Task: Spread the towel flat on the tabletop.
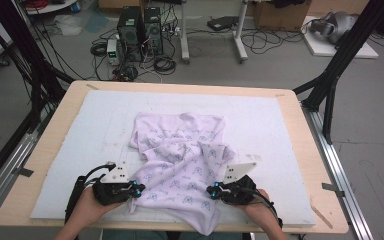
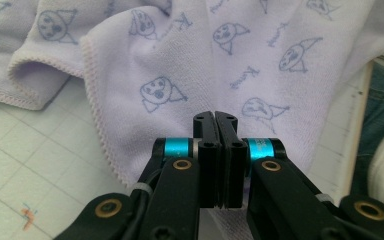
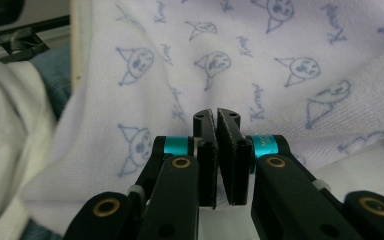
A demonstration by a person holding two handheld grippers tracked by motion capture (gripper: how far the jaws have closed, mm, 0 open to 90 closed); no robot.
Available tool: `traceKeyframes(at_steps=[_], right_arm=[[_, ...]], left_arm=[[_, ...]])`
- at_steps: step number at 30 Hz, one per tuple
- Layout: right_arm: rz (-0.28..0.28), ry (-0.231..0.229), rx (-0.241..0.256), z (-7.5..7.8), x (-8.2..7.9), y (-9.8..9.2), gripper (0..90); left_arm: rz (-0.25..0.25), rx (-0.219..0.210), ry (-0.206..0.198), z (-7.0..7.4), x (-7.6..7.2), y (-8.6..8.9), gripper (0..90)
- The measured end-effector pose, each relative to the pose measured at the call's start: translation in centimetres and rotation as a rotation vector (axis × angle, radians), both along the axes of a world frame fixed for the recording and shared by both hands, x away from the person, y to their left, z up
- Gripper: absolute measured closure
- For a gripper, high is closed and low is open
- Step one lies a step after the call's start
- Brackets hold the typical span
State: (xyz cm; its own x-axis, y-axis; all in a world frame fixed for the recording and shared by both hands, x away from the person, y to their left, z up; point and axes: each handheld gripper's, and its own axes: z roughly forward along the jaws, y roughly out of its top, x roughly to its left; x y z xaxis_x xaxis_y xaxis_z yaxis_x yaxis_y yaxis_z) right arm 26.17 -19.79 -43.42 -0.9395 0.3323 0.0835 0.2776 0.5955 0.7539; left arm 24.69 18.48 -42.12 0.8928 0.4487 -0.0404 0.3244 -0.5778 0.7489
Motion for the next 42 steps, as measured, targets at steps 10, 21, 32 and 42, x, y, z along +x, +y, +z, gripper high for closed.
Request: traceKeyframes(at_steps=[10, 21, 32, 42], right_arm=[[-0.003, -0.036, 0.096, 3.5, -1.3, -1.6, 69.1], [-0.080, -0.017, -0.067, -0.5, 2.7, -0.1, 58.2], [-0.071, -0.054, -0.069, -0.3, 1.8, -0.1, 83.5], [0.014, -0.025, -0.024, 0.3, -1.2, 0.0, 84.8]], left_arm=[[-0.012, -0.096, -0.009, 2.1, -0.9, 0.6, 64.7], [0.014, -0.001, 0.025, -0.6, 4.2, -1.9, 59.4], [-0.020, 0.028, -0.013, -0.7, 2.2, -2.1, 87.5], [0.048, -0.024, -0.003, -0.2, -2.5, 2.5, 87.5]])
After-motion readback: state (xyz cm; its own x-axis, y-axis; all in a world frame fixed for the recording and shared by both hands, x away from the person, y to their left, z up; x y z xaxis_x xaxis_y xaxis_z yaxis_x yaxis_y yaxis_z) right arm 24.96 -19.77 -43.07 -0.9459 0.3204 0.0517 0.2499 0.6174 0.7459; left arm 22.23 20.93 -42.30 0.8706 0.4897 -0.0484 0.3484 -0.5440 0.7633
